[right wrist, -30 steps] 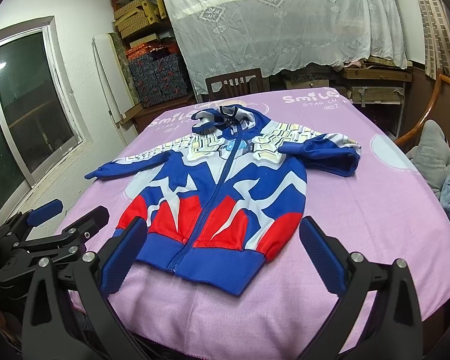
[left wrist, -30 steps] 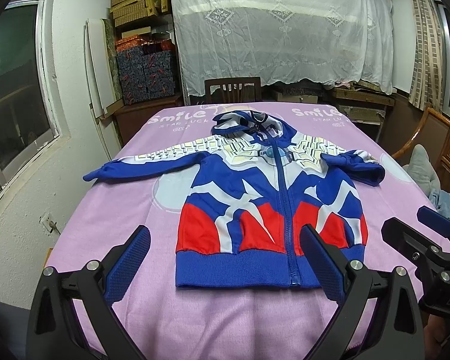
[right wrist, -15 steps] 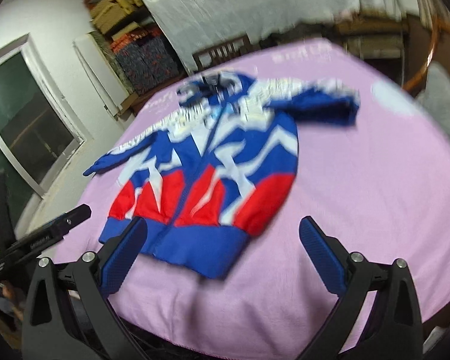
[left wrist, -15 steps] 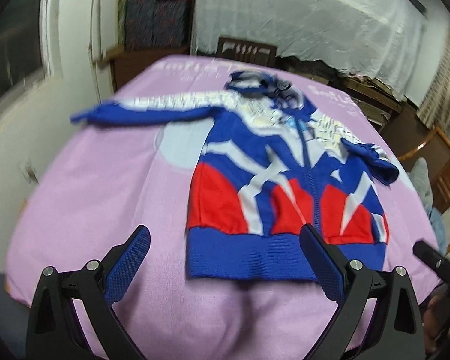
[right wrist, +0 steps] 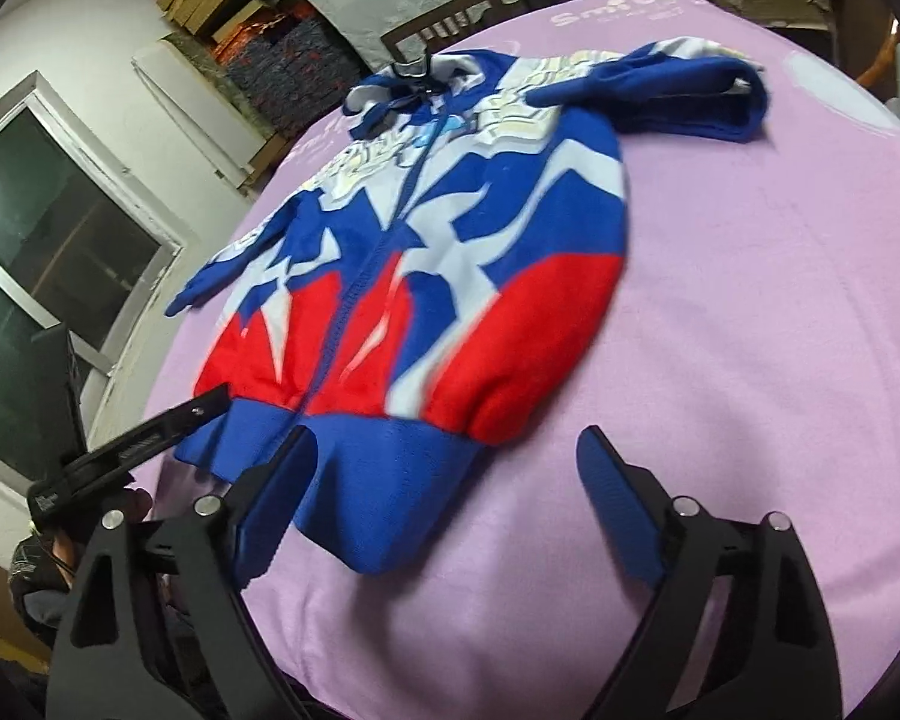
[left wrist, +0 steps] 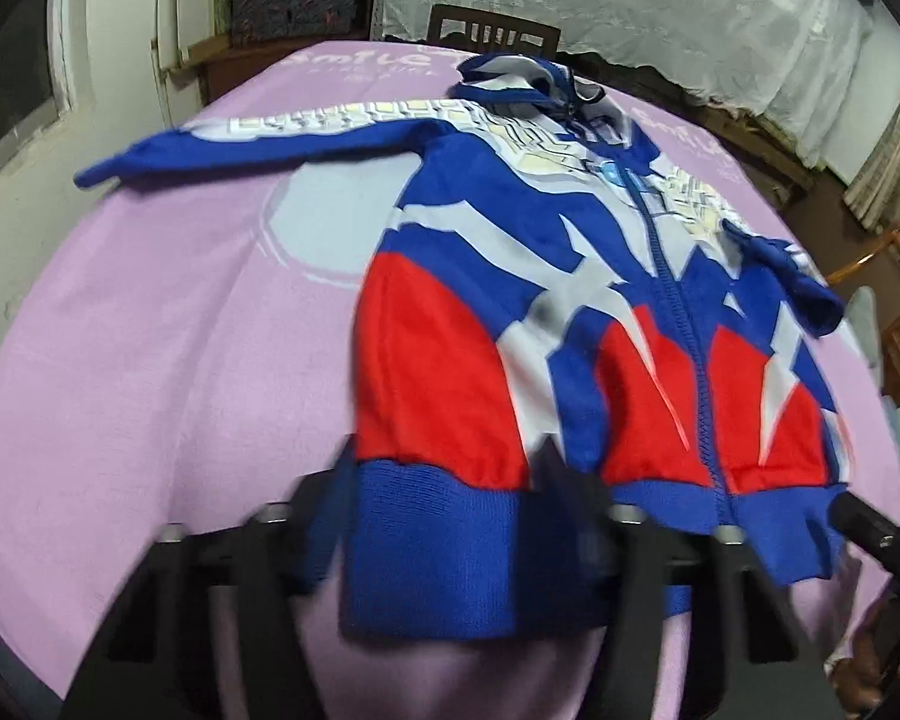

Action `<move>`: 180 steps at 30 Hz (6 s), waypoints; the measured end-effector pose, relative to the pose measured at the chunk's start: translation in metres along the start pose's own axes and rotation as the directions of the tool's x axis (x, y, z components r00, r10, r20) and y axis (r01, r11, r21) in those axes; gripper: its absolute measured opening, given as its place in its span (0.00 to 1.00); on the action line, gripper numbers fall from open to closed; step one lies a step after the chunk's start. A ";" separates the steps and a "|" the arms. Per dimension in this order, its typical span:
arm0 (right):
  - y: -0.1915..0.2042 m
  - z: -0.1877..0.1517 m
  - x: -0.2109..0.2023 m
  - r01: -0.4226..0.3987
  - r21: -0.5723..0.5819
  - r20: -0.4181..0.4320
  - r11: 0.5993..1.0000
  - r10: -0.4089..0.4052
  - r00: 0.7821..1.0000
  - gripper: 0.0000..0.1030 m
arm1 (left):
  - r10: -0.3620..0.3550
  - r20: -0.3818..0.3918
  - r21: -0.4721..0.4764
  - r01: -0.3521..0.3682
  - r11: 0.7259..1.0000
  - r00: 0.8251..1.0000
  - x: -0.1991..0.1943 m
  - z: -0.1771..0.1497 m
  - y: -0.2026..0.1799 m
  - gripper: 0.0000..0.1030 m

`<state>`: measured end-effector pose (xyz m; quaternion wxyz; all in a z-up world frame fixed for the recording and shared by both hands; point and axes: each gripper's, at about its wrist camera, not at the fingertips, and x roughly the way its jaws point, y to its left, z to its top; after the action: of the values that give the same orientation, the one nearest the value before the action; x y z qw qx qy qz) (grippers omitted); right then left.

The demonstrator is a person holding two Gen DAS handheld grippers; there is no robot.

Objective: Fold large clothes

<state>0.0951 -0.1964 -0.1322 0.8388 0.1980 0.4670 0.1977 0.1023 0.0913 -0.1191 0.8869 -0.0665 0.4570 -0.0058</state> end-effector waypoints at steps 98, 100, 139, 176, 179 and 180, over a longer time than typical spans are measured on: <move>-0.242 0.203 -0.109 0.457 0.391 0.355 0.799 -0.589 0.726 0.10 | 0.066 -0.003 0.148 -0.065 0.987 0.998 0.105 0.120 -0.065 0.97; -0.272 0.195 -0.107 0.411 0.459 0.316 0.788 -0.577 0.753 0.10 | 0.066 -0.003 0.148 -0.065 0.987 0.998 0.105 0.120 -0.065 0.97; -0.315 0.170 -0.111 0.279 0.529 0.231 0.801 -0.452 0.862 0.32 | 0.067 -0.003 0.149 -0.066 0.987 0.998 0.103 0.118 -0.062 0.97; -0.146 0.175 -0.042 0.204 0.212 0.326 0.956 -0.265 0.907 0.35 | 0.285 0.001 -0.458 -0.253 0.852 0.958 0.078 0.181 0.204 0.41; -0.126 0.178 -0.029 0.198 0.159 0.317 0.967 -0.240 0.918 0.36 | 0.284 0.010 -0.506 -0.240 0.828 0.959 0.076 0.177 0.215 0.10; -0.124 0.178 -0.022 0.200 0.152 0.307 0.968 -0.239 0.921 0.35 | 0.266 0.015 -0.521 -0.220 0.825 0.964 0.072 0.173 0.218 0.06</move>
<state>0.2561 -0.3384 -0.0940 0.9076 0.2230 0.3535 0.0395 0.2737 0.3217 -0.1055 0.8493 -0.2423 0.4073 0.2323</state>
